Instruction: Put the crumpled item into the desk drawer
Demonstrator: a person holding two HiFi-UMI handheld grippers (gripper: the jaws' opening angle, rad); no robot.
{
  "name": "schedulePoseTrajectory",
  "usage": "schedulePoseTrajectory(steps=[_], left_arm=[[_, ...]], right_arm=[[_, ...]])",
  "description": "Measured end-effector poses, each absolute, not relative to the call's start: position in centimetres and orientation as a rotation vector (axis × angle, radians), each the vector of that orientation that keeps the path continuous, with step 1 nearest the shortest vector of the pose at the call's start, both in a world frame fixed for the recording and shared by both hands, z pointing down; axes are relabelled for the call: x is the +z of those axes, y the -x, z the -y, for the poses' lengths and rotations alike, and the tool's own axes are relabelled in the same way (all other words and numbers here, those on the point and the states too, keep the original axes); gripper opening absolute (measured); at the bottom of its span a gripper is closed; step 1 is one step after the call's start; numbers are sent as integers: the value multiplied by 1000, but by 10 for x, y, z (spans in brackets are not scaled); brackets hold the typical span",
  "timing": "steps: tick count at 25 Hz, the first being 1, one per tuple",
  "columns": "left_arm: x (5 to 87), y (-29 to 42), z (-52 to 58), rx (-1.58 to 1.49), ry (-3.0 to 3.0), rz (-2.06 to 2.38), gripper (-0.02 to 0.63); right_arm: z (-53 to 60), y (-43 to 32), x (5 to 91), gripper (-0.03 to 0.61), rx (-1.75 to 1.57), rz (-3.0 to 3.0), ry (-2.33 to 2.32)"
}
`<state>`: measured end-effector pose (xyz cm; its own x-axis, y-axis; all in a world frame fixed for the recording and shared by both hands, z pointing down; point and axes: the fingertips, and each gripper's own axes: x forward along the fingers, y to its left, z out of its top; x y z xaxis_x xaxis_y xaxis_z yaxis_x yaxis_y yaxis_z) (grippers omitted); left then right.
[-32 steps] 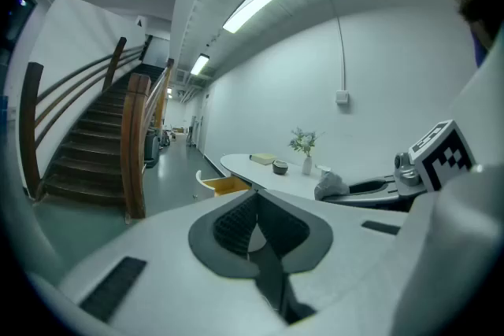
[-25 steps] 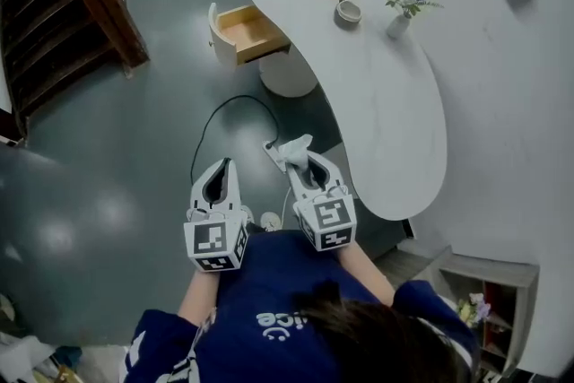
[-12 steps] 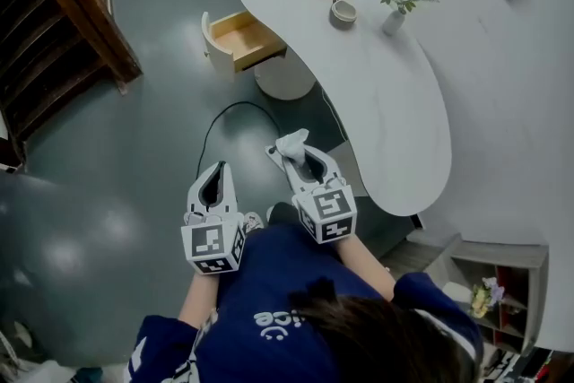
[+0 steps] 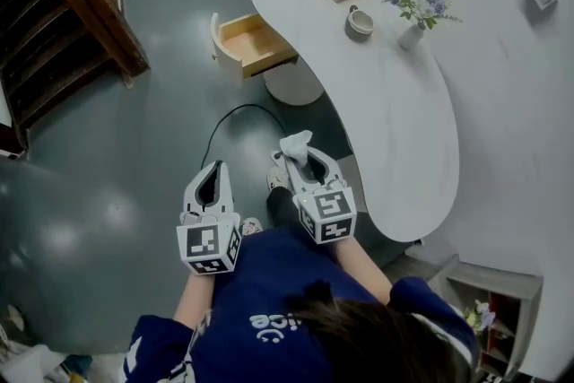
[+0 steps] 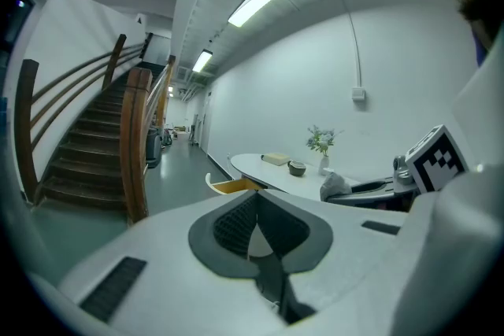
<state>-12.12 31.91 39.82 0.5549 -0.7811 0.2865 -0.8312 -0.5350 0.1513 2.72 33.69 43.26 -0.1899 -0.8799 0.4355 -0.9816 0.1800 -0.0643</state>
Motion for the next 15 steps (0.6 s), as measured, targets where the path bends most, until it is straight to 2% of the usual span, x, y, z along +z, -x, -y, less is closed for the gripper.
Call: schedulePoseTrajectory(steps=[15], left_arm=[[405, 62, -219, 298, -2395, 1489, 5]], right_arm=[[-209, -90, 437, 130, 452, 2265, -1599]])
